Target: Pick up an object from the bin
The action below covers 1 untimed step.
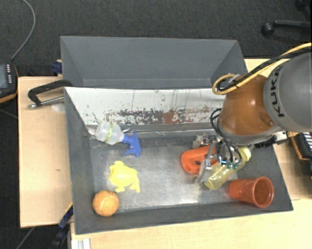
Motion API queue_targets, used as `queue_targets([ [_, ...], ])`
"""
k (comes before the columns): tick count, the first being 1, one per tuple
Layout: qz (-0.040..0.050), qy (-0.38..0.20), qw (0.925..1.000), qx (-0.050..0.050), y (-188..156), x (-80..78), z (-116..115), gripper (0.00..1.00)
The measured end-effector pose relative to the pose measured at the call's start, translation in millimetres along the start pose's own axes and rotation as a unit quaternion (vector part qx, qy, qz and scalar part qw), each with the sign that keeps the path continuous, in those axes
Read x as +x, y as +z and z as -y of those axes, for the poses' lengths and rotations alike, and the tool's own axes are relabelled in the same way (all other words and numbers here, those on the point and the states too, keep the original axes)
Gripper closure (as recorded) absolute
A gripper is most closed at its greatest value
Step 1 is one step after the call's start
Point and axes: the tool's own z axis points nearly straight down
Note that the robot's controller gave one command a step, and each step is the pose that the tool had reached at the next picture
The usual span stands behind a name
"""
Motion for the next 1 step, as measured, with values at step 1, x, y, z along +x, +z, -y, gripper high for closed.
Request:
queue_targets([
  [1,0.0002,-0.014,0.9999,-0.003,1.5,-2.3,-5.0,0.0],
])
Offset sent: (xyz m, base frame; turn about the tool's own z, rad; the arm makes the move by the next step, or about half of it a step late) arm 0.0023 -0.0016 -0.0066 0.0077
